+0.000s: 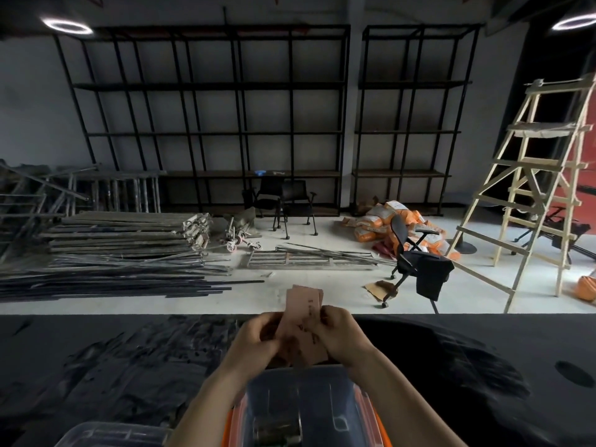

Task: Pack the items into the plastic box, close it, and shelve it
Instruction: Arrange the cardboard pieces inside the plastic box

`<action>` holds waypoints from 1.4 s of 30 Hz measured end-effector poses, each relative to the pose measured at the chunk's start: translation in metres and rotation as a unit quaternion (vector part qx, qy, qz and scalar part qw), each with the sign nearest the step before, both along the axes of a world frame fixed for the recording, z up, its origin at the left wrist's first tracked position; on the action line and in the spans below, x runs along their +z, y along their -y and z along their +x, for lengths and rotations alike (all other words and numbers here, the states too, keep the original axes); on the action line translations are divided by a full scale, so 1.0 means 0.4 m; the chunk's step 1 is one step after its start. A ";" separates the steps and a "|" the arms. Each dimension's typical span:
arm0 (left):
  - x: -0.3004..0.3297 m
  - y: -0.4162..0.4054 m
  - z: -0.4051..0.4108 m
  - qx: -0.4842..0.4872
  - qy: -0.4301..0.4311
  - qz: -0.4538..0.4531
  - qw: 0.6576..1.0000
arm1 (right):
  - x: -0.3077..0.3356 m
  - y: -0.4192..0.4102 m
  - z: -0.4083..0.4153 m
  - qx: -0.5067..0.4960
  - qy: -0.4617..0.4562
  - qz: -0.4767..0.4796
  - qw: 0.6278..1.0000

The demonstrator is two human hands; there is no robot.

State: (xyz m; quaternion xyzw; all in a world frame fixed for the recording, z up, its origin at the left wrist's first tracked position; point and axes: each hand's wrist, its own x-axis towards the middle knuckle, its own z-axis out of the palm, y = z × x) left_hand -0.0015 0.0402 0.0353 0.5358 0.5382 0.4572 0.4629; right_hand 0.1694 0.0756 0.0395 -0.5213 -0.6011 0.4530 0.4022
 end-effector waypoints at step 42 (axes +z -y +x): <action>-0.039 -0.029 0.106 0.108 0.134 0.000 0.985 | -0.060 -0.022 -0.087 0.028 -0.045 -0.007 0.999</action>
